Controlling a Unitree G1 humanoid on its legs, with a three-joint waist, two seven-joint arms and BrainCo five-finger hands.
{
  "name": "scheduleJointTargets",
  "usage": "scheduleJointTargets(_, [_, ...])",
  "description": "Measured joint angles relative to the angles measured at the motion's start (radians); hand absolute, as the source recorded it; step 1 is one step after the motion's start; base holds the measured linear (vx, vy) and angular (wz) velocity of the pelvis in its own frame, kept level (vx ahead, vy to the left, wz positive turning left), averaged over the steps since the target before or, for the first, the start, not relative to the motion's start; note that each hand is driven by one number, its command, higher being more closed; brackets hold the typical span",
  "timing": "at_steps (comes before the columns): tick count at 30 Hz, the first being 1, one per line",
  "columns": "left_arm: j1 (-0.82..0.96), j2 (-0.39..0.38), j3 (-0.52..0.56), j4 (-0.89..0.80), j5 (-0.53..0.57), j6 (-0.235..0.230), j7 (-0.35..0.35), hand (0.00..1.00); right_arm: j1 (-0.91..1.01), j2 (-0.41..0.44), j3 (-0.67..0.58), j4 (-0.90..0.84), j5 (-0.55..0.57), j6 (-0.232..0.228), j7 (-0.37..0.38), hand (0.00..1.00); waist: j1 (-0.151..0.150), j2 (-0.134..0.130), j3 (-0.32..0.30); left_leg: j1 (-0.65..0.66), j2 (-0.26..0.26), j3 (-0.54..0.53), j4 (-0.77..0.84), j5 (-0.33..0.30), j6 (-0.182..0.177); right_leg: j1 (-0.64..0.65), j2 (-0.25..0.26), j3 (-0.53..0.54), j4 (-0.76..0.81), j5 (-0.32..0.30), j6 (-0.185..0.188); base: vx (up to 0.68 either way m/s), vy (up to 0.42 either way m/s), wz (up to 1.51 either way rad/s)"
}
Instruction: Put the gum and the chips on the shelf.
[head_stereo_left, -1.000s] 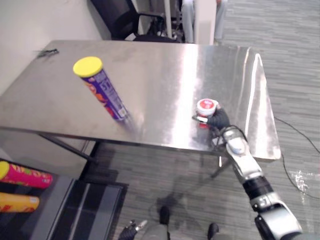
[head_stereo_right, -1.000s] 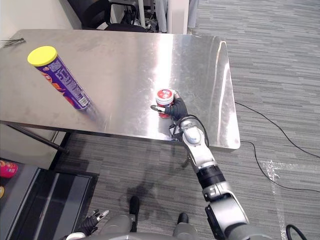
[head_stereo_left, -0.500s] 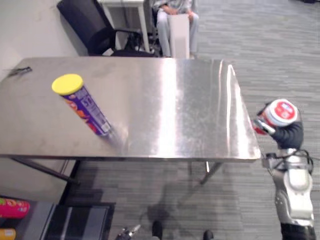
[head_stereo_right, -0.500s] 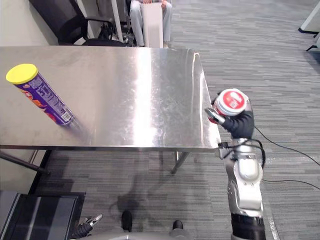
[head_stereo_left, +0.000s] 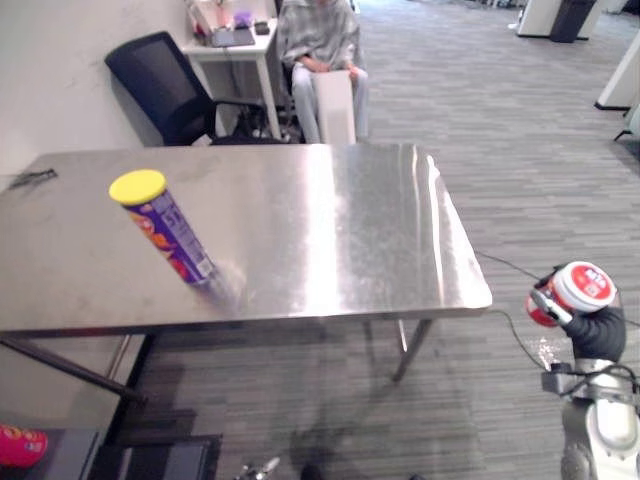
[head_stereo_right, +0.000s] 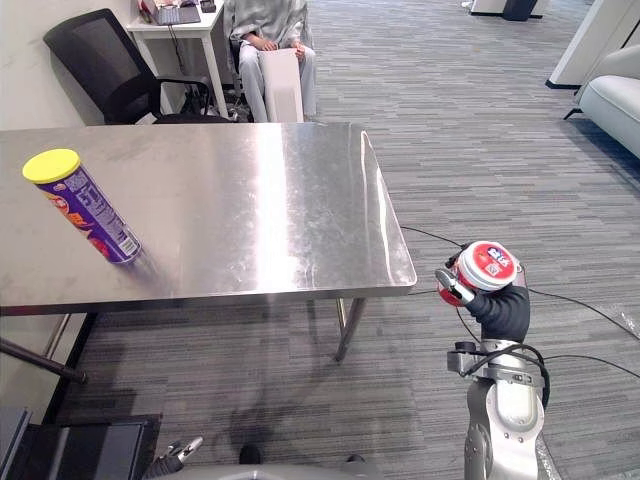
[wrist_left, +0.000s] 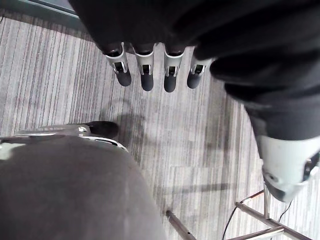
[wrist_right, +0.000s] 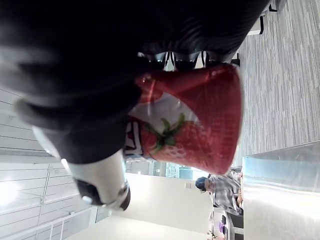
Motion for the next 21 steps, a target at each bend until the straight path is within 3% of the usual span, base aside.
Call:
scheduleJointTargets(4, [-0.03,0.003,0.0,-0.011,-0.004,-0.001,-0.001,0.0,-0.023,-0.002,0.052,0.001,0.018,0.0,-0.003,1.0,-0.001,-0.009,0.02,-0.08,-0.003,-0.108,0.096,-0.006,-0.007,-0.003,-0.01,-0.094,0.064,-0.043,-0.015,-0.06,-0.055,0.69])
scheduleJointTargets(6, [-0.038,0.0,-0.001,-0.045,-0.01,-0.002,-0.002,0.0,-0.075,-0.006,0.093,0.003,0.041,-0.001,-0.006,1.0,0.006,0.008,0.042,-0.137,-0.004,-0.198,0.128,0.01,-0.021,-0.013,-0.011,-0.18,0.115,-0.073,-0.031,-0.17,-0.11,1.34])
scheduleJointTargets(8, [-0.04,-0.008,0.0,-0.066,-0.013,-0.001,-0.002,0.0,-0.124,-0.015,0.117,0.003,0.044,-0.003,-0.01,1.0,0.034,0.033,0.058,-0.175,0.004,-0.244,0.111,0.013,-0.038,-0.047,-0.01,-0.243,0.18,-0.105,-0.052,-0.17,-0.107,1.06])
scheduleJointTargets(9, [-0.041,-0.014,-0.001,-0.066,-0.019,0.0,-0.002,0.0,-0.147,-0.027,0.128,0.005,0.044,-0.003,-0.016,1.0,0.058,0.039,0.062,-0.175,0.018,-0.22,0.064,-0.013,-0.043,-0.052,-0.009,-0.279,0.18,-0.113,-0.067,-0.19,-0.099,1.06])
scheduleJointTargets(10, [-0.045,-0.012,0.008,-0.065,-0.02,0.0,-0.002,0.0,-0.173,-0.032,0.131,0.012,0.045,-0.006,-0.025,1.0,0.065,0.009,0.073,-0.196,0.033,-0.099,0.081,-0.064,0.025,-0.053,-0.043,-0.331,0.159,-0.11,-0.082,-0.19,-0.089,1.15])
scheduleJointTargets(11, [-0.048,-0.012,0.014,-0.065,-0.02,0.001,-0.002,0.0,-0.187,-0.033,0.121,0.018,0.044,-0.007,-0.027,1.0,0.063,0.006,0.076,-0.224,0.039,-0.024,0.141,-0.06,0.068,-0.054,-0.061,-0.365,0.161,-0.107,-0.088,-0.19,-0.129,1.43])
scheduleJointTargets(12, [-0.051,-0.014,0.029,-0.063,-0.02,0.006,-0.002,0.0,-0.207,-0.034,0.102,0.028,0.044,-0.008,-0.043,1.0,0.053,0.006,0.08,-0.261,0.06,0.119,0.302,-0.048,0.105,-0.047,-0.09,-0.426,0.163,-0.104,-0.09,-0.1,-0.111,1.2])
scheduleJointTargets(13, [-0.045,-0.014,0.036,-0.063,-0.02,0.006,-0.002,0.0,-0.211,-0.034,0.098,0.036,0.044,-0.008,-0.049,1.0,0.05,0.011,0.08,-0.26,0.075,0.175,0.374,-0.053,0.111,-0.035,-0.1,-0.456,0.163,-0.101,-0.089,-0.07,-0.123,1.48])
scheduleJointTargets(15, [-0.034,-0.014,0.043,-0.063,-0.021,0.007,-0.002,0.0,-0.185,-0.034,0.06,0.051,0.044,-0.009,-0.072,1.0,0.037,0.029,0.073,-0.201,0.139,0.292,0.51,-0.133,0.089,0.003,-0.126,-0.578,0.161,-0.098,-0.084,-0.05,-0.05,1.46])
scheduleJointTargets(18, [-0.055,-0.031,0.046,-0.051,-0.02,0.008,-0.007,0.0,-0.182,-0.034,0.023,0.051,0.044,-0.009,-0.085,1.0,0.021,0.054,0.061,-0.141,0.199,0.315,0.468,-0.154,0.047,0.003,-0.158,-0.722,0.174,-0.089,-0.067,-0.03,0.068,1.52])
scheduleJointTargets(20, [-0.07,-0.042,0.048,-0.038,-0.02,0.008,-0.013,0.0,-0.182,-0.027,0.003,0.051,0.043,-0.006,-0.084,1.0,0.021,0.072,0.055,-0.131,0.174,0.32,0.38,-0.165,0.022,0.018,-0.174,-0.795,0.173,-0.073,-0.042,-0.01,0.214,1.35])
scheduleJointTargets(21, [-0.071,-0.04,0.059,-0.029,-0.02,0.008,-0.016,0.0,-0.177,-0.018,0.003,0.051,0.042,-0.005,-0.083,1.0,0.021,0.061,0.06,-0.129,0.151,0.314,0.35,-0.165,0.022,0.045,-0.183,-0.834,0.162,-0.059,-0.026,0.0,0.241,1.22])
